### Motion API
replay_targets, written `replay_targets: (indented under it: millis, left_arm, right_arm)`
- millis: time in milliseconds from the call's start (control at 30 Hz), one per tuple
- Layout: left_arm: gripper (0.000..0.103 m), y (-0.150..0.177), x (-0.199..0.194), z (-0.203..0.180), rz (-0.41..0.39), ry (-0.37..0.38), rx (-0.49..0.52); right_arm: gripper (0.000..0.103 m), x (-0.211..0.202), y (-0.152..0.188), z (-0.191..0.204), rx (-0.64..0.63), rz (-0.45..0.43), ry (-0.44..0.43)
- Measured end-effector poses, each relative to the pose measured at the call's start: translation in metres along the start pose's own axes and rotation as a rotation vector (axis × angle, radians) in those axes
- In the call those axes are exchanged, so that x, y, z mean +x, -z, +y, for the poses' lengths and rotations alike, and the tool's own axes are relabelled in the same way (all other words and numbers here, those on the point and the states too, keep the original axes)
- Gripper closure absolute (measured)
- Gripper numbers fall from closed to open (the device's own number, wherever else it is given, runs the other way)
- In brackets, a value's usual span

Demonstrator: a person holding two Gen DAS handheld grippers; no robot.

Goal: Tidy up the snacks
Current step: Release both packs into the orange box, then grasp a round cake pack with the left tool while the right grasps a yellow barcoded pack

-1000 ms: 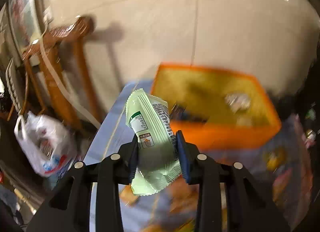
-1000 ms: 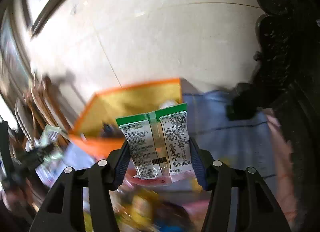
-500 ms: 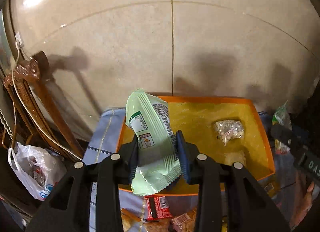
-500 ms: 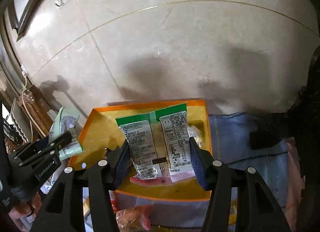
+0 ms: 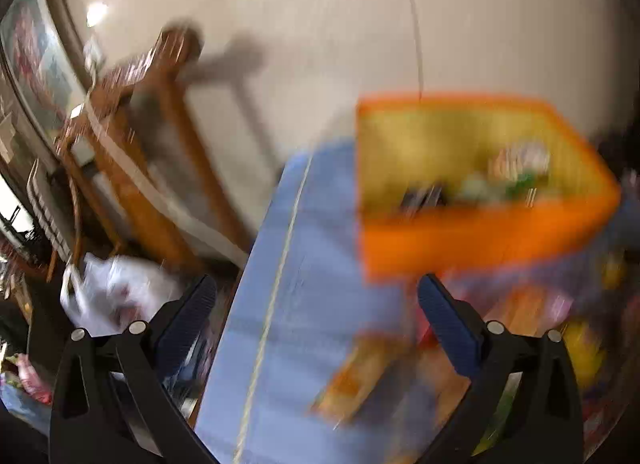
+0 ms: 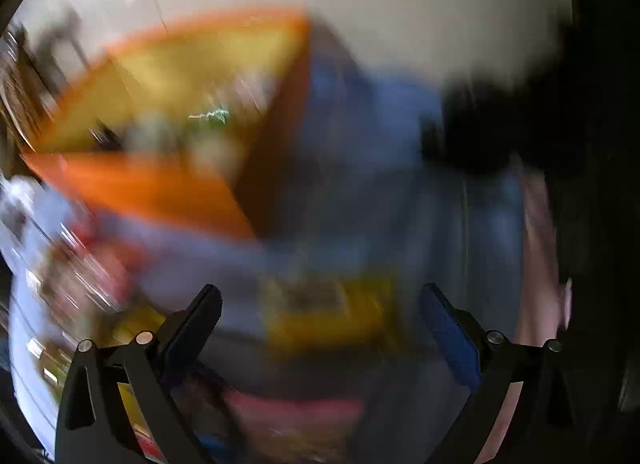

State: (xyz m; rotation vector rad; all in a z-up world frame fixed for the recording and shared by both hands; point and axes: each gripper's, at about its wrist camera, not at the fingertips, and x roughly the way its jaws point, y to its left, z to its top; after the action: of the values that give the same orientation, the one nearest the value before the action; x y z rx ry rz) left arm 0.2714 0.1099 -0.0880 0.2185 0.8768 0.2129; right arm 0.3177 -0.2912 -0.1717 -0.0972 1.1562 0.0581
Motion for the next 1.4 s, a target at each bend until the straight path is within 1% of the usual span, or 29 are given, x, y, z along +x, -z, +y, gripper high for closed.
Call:
replay_targets:
  millis: [33,67,100,167,200,267,300,333,367,400,533,633,667,733,767,800,833,867,900,933,967,1033,1067,1133,1167,1267,1333,1367,1400]
  left_arm:
    - [0.004,0.014,0.002,0.004,0.022,-0.016,0.011]
    - [0.004,0.027,0.005,0.008,0.041,-0.038,0.020]
    - [0.004,0.044,0.010,0.013,0.070,-0.061,0.022]
    - [0.004,0.064,0.014,0.018,0.108,-0.057,0.015]
    - [0.004,0.074,0.016,0.020,0.125,-0.048,0.010]
    - [0.004,0.089,0.016,0.019,0.135,-0.031,0.016]
    - [0.004,0.094,0.016,0.018,0.133,-0.027,0.026]
    - [0.004,0.097,0.016,0.015,0.127,-0.030,0.046]
    - [0.004,0.099,0.018,0.012,0.121,-0.036,0.071]
    - [0.004,0.099,0.019,0.009,0.115,-0.040,0.094]
    - [0.004,0.087,0.025,-0.003,0.075,-0.014,0.123]
    - [0.004,0.084,0.039,-0.016,0.099,0.035,0.147]
    - [0.004,0.083,0.043,-0.019,0.102,0.038,0.156]
    - [0.004,0.085,0.059,-0.028,0.123,0.008,0.187]
    - [0.005,0.087,0.068,-0.032,0.143,0.015,0.209]
    - [0.012,0.088,0.075,-0.035,0.158,0.032,0.216]
    - [0.035,0.090,0.081,-0.036,0.176,0.077,0.204]
    - [0.062,0.088,0.080,-0.031,0.163,0.135,0.147]
    - [0.066,0.087,0.083,-0.030,0.193,0.174,0.116]
    - [0.067,0.085,0.083,-0.028,0.205,0.175,0.089]
    - [0.068,0.084,0.084,-0.027,0.212,0.170,0.083]
    - [0.068,0.084,0.075,-0.030,0.179,0.139,0.083]
    - [0.068,0.082,0.068,-0.031,0.162,0.140,0.073]
    - [0.069,0.076,0.053,-0.027,0.151,0.180,0.024]
    - [0.069,0.066,0.039,-0.023,0.133,0.202,-0.012]
    - [0.069,0.035,0.008,-0.020,0.079,0.172,-0.023]
    - [0.068,-0.004,-0.014,-0.017,0.046,0.171,-0.072]
    - [0.068,-0.017,-0.018,-0.017,0.035,0.179,-0.088]
    - [0.068,-0.039,-0.025,-0.017,0.006,0.174,-0.118]
  right_arm:
    - [0.004,0.009,0.006,-0.003,0.016,0.023,-0.003]
    - [0.004,0.021,0.013,-0.009,0.062,0.046,-0.018]
    - [0.004,0.030,0.016,-0.014,0.122,0.047,-0.031]
    - [0.003,0.041,0.017,-0.021,0.228,0.037,-0.074]
    - [0.003,0.045,0.017,-0.022,0.257,0.033,-0.087]
    - [0.003,0.053,0.015,-0.020,0.271,0.044,-0.096]
    - [0.007,0.054,0.016,-0.018,0.263,0.043,-0.091]
    - [0.013,0.053,0.017,-0.014,0.251,0.030,-0.084]
    - [0.025,0.051,0.018,-0.012,0.251,0.025,-0.077]
    - [0.029,0.047,0.019,-0.012,0.258,0.021,-0.055]
    - [0.030,0.037,0.023,-0.010,0.280,0.019,-0.066]
    - [0.030,0.022,0.030,-0.015,0.309,-0.010,-0.102]
    - [0.030,0.013,0.031,-0.019,0.318,-0.026,-0.122]
    - [0.030,-0.002,0.033,-0.019,0.314,-0.058,-0.140]
    - [0.030,-0.012,0.032,-0.018,0.305,-0.074,-0.145]
    - [0.030,-0.021,0.032,-0.017,0.297,-0.091,-0.154]
    - [0.030,-0.027,0.033,-0.016,0.295,-0.102,-0.160]
    - [0.030,-0.037,0.030,-0.015,0.289,-0.122,-0.173]
    - [0.030,-0.043,0.028,-0.012,0.283,-0.138,-0.178]
    - [0.030,-0.049,0.026,-0.012,0.276,-0.154,-0.180]
    - [0.030,-0.058,0.026,-0.011,0.269,-0.175,-0.180]
    - [0.030,-0.068,0.023,-0.009,0.263,-0.197,-0.191]
    - [0.030,-0.075,0.022,-0.005,0.258,-0.207,-0.194]
    - [0.030,-0.087,0.022,0.000,0.252,-0.225,-0.194]
    - [0.030,-0.094,0.021,0.002,0.250,-0.237,-0.199]
    - [0.030,-0.113,0.014,0.013,0.224,-0.274,-0.209]
    - [0.030,-0.120,0.004,0.020,0.207,-0.294,-0.205]
    - [0.030,-0.124,-0.004,0.024,0.204,-0.308,-0.214]
    - [0.030,-0.126,-0.012,0.026,0.208,-0.320,-0.221]
